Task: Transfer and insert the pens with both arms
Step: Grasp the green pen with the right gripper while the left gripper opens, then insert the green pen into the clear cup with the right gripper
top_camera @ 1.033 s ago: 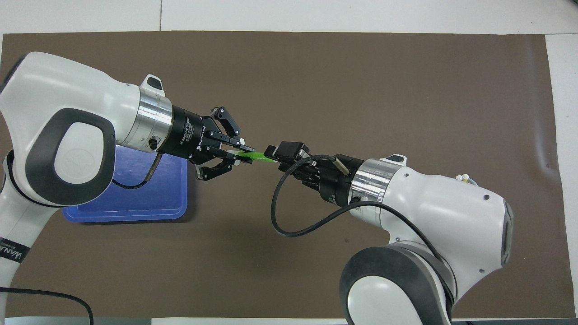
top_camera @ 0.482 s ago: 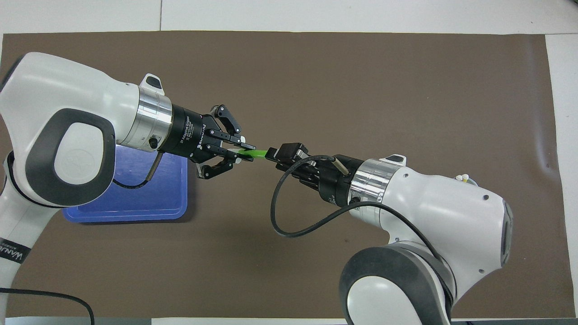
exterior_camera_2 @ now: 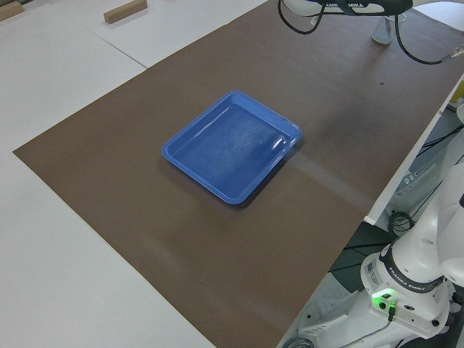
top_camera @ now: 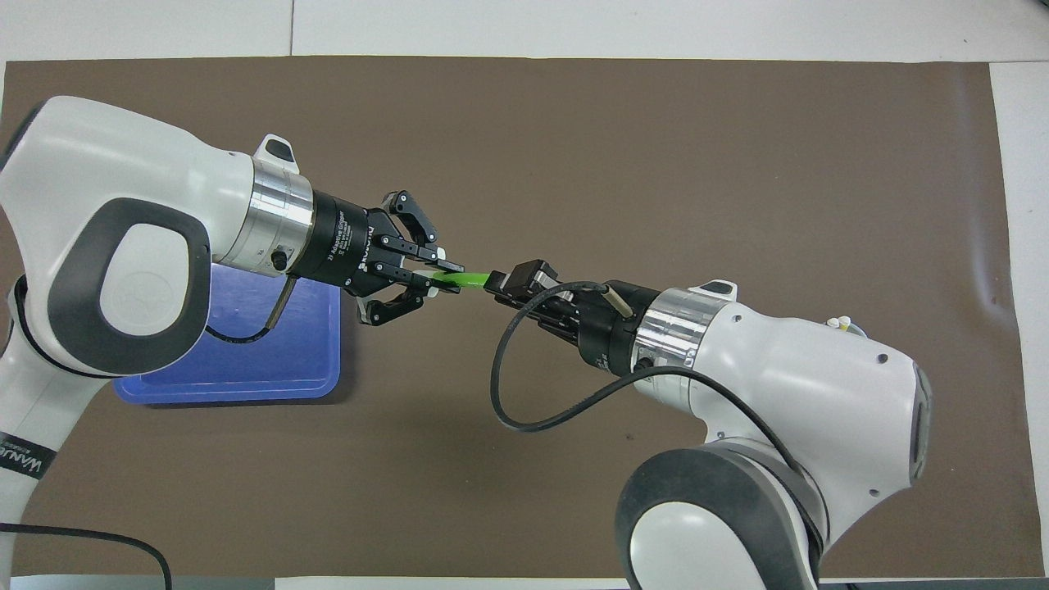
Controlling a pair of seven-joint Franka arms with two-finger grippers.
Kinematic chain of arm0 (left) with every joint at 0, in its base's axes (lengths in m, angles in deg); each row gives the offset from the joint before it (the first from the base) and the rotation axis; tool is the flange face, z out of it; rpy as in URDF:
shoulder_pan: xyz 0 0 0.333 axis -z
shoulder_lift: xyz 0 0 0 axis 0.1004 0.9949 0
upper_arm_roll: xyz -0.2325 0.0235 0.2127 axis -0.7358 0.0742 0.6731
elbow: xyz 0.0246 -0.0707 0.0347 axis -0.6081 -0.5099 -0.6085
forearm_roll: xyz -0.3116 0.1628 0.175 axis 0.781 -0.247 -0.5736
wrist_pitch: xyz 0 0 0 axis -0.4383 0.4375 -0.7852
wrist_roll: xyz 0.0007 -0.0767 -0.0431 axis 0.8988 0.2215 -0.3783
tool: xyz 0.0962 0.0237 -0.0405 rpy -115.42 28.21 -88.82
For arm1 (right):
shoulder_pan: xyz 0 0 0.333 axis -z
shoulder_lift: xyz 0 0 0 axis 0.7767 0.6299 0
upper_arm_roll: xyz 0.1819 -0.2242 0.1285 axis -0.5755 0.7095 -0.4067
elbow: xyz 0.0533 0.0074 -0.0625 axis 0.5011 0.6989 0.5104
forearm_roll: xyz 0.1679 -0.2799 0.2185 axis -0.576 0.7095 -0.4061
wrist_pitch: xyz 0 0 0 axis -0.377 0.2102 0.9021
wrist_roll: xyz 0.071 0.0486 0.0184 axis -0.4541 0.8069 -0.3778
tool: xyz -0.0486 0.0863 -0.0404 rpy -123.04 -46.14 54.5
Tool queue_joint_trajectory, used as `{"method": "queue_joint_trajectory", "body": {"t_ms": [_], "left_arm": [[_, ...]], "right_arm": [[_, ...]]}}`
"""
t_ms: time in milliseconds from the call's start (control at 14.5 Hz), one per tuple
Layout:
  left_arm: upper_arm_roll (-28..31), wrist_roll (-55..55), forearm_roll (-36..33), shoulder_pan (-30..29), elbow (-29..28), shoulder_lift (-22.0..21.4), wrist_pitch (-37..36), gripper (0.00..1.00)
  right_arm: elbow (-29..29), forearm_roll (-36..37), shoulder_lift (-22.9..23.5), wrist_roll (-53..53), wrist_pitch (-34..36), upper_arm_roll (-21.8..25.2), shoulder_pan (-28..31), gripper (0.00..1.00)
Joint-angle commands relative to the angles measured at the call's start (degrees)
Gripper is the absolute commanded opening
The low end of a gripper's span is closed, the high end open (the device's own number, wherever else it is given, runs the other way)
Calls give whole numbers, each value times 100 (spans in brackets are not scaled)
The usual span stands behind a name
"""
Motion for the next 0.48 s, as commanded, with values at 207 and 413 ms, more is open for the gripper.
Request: {"method": "queue_joint_trajectory", "body": {"t_ms": [207, 413], "left_arm": [[41, -10, 124, 115, -175, -345, 214, 100], [67, 435, -130, -78, -166, -337, 170, 100]], "right_arm": [[46, -122, -40, -189, 527, -5, 146, 0], [19, 141, -136, -390, 1307, 12, 610, 0]]}}
